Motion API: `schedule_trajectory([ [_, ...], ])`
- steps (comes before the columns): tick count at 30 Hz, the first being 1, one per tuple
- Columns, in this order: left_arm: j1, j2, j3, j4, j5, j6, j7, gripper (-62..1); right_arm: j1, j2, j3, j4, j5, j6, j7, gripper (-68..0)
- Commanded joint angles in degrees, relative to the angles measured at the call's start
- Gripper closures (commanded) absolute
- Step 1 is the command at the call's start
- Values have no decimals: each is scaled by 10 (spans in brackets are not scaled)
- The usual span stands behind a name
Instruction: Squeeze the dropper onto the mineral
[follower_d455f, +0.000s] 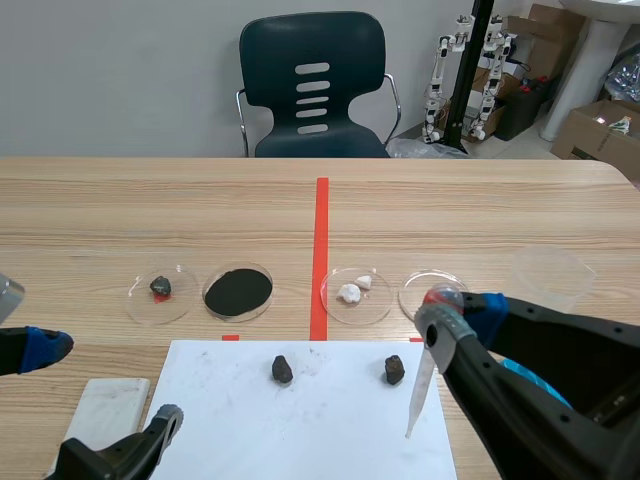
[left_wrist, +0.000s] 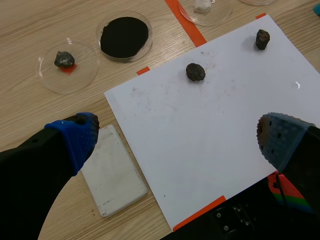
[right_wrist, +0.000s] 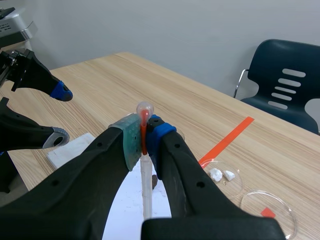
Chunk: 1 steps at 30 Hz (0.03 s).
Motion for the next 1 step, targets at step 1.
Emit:
schedule_trajectory([
  [1, 3, 3, 3, 5, -4, 0, -9, -623, 2, 0, 3, 10, 7, -2, 8, -13],
])
